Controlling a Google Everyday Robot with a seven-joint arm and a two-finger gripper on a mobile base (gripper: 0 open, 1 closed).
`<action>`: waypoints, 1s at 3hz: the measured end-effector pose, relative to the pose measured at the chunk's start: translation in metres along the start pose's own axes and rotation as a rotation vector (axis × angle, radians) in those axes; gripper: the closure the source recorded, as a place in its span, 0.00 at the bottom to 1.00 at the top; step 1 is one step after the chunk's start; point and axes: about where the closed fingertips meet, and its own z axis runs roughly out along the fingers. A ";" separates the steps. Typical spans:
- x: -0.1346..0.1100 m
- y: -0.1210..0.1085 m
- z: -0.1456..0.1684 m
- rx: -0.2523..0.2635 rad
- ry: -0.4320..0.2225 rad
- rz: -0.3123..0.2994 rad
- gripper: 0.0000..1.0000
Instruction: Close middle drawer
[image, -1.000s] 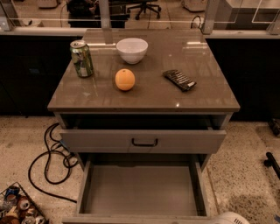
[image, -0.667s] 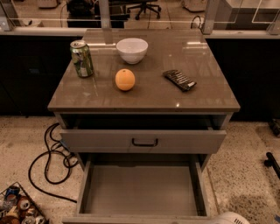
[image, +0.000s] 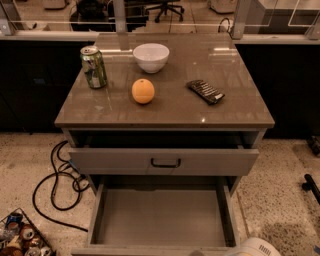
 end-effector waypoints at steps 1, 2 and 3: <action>-0.009 -0.005 0.010 0.000 -0.004 -0.032 1.00; -0.014 -0.011 0.017 0.011 0.016 -0.057 1.00; -0.014 0.019 0.050 0.038 0.081 -0.008 1.00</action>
Offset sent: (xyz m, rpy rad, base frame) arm 0.0132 0.0650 -0.0974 -0.0621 -0.0461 0.0591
